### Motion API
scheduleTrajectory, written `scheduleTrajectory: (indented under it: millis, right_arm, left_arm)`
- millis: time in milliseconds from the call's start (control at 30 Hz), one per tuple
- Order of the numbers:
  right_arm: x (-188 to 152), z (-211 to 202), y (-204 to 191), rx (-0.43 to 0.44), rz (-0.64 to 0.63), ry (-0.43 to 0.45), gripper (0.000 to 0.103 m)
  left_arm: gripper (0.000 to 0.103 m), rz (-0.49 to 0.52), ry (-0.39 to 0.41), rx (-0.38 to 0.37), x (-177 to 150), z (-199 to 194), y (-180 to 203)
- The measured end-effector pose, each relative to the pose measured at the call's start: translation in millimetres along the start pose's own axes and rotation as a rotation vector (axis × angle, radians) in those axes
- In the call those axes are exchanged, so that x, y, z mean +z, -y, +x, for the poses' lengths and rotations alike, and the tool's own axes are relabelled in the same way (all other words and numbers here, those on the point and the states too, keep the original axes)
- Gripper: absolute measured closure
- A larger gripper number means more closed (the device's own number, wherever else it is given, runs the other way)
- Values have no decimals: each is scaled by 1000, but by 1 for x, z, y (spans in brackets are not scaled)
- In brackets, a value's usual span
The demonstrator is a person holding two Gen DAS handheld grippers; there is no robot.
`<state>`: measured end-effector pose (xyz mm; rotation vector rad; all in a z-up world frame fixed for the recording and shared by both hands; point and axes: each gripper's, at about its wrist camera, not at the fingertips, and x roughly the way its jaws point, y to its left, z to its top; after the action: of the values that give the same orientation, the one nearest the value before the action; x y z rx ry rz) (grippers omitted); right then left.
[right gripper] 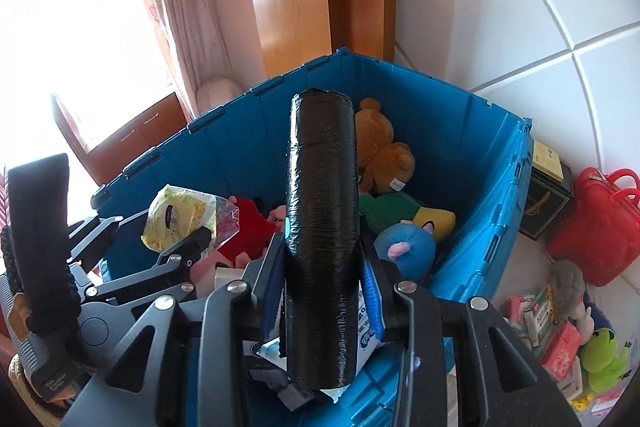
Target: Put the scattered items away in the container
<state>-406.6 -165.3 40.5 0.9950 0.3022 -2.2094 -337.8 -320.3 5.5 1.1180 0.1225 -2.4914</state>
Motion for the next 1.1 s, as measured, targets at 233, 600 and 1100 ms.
scheduleTrajectory:
  millis: [233,600,1100]
  right_arm:
    - [1,-4,-5,-68,12,43,47]
    - [-19,-36,35,-131,127,76,36]
    - [-179,-186,127,-233,235,204,36]
  left_arm:
    - [6,-29,20,-45,-7,1,-8]
    - [5,9,5,-102,-14,0,21]
    - [0,81,220,-198,-72,-133,120]
